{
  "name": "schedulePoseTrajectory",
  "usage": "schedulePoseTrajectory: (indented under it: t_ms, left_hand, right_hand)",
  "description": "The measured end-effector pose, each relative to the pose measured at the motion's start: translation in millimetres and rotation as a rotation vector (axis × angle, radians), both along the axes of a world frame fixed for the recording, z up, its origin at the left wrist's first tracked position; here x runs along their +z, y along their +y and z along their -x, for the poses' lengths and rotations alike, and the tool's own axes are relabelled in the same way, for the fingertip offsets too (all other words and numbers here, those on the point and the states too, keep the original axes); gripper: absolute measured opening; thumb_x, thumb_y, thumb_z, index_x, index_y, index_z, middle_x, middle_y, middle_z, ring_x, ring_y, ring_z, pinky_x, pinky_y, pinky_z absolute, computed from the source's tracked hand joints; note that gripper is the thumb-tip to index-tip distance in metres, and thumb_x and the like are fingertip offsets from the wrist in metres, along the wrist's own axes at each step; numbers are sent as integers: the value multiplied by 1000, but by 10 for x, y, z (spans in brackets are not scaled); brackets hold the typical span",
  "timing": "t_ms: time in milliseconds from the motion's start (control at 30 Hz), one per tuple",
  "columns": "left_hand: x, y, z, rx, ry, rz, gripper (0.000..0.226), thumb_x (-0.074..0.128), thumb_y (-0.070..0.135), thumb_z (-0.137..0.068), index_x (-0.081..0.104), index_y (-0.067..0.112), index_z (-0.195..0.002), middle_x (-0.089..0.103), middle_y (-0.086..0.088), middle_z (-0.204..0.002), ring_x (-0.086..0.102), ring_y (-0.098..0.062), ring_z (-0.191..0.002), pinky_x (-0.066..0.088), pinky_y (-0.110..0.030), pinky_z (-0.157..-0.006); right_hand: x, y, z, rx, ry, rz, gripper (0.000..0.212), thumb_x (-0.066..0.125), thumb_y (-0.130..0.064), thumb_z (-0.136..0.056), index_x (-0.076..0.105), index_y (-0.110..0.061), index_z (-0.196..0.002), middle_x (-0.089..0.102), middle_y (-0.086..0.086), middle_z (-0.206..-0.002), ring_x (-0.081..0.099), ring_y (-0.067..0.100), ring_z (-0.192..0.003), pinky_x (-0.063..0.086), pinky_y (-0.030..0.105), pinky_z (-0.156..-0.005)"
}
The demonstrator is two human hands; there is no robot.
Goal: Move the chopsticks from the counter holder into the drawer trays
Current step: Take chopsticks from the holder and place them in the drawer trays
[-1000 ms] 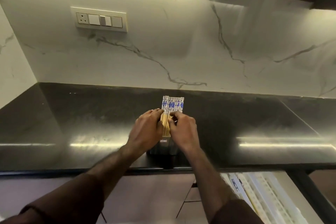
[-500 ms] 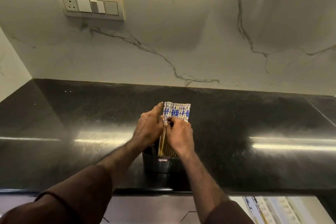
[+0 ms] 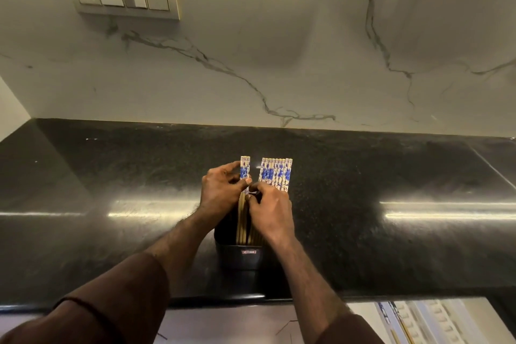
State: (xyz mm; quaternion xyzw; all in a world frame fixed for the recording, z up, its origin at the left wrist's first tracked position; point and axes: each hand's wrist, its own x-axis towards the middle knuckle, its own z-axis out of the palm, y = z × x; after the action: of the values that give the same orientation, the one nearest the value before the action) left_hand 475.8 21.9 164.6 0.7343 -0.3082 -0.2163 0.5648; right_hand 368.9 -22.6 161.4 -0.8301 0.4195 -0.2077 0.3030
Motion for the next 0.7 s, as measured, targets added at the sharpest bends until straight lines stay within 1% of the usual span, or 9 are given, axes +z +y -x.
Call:
schedulePoseTrajectory:
  t_ms: [100, 167, 200, 267, 333, 433, 533, 633, 700]
  left_hand:
    - [145, 88, -18, -33, 117, 73, 29, 76, 3, -76, 70, 17, -101, 75, 1, -88, 72, -3, -77, 54, -14, -66]
    - [291, 163, -44, -70, 141, 114, 25, 75, 2, -75, 71, 17, -95, 76, -1, -88, 73, -8, -80, 57, -20, -70]
    - [380, 203, -55, -87, 127, 134, 26, 75, 1, -75, 71, 18, -94, 75, -2, -90, 73, -10, -83, 58, -24, -74]
    - [586, 283, -69, -113, 83, 170, 27, 73, 1, -76, 70, 17, -97, 75, -3, -92, 72, -14, -88, 58, -29, -81]
    - [816, 364, -65, -152, 47, 212, 27, 71, 0, -77, 69, 14, -100, 74, -5, -95, 72, -16, -90, 58, -29, -82]
    - [1153, 508, -12, -190, 32, 285, 27, 69, -2, -78, 69, 10, -102, 75, -8, -95, 72, -19, -91, 58, -29, -80]
    - [1432, 655, 81, -168, 20, 327, 28, 70, -1, -77, 68, 9, -104, 75, -7, -96, 72, -17, -90, 58, -26, -78]
    - [1658, 823, 198, -128, 5, 369, 32, 71, 1, -77, 67, 6, -108, 74, -6, -96, 73, -16, -87, 58, -25, -74]
    - [1766, 960, 287, -111, 14, 400, 30, 70, 0, -77, 67, 7, -106, 74, -4, -94, 73, -15, -84, 58, -22, -70]
  right_hand:
    - [44, 9, -5, 43, -47, -11, 22, 61, -22, -91, 67, -20, -112, 73, -1, -99, 67, 12, -88, 59, 35, -80]
    - [110, -7, -4, 93, -82, -34, 18, 63, -23, -89, 70, -18, -106, 72, -1, -93, 67, 10, -83, 59, 36, -78]
    - [155, -17, -4, 123, -90, -57, 18, 64, -24, -89, 70, -18, -105, 73, -1, -94, 68, 10, -84, 59, 35, -80]
    - [251, -24, -3, 188, -95, -99, 23, 67, -27, -88, 70, -19, -109, 73, -1, -103, 67, 9, -91, 58, 34, -85]
    - [351, 3, 1, 236, -122, -118, 27, 70, -29, -86, 69, -19, -112, 73, -2, -106, 67, 7, -92, 57, 33, -87]
    - [523, 99, 31, 263, -218, -144, 24, 70, -27, -86, 71, -20, -108, 75, -2, -99, 69, 7, -90, 57, 34, -86]
    - [696, 214, 99, 298, -287, -154, 24, 71, -23, -85, 71, -17, -108, 75, -1, -95, 70, 9, -87, 58, 35, -84]
    - [828, 345, 226, 352, -274, -156, 22, 71, -22, -85, 70, -15, -106, 74, -1, -93, 70, 9, -85, 59, 35, -84]
    - [901, 457, 348, 386, -251, -205, 21, 71, -22, -86, 70, -15, -106, 74, -1, -95, 70, 9, -88, 58, 36, -86]
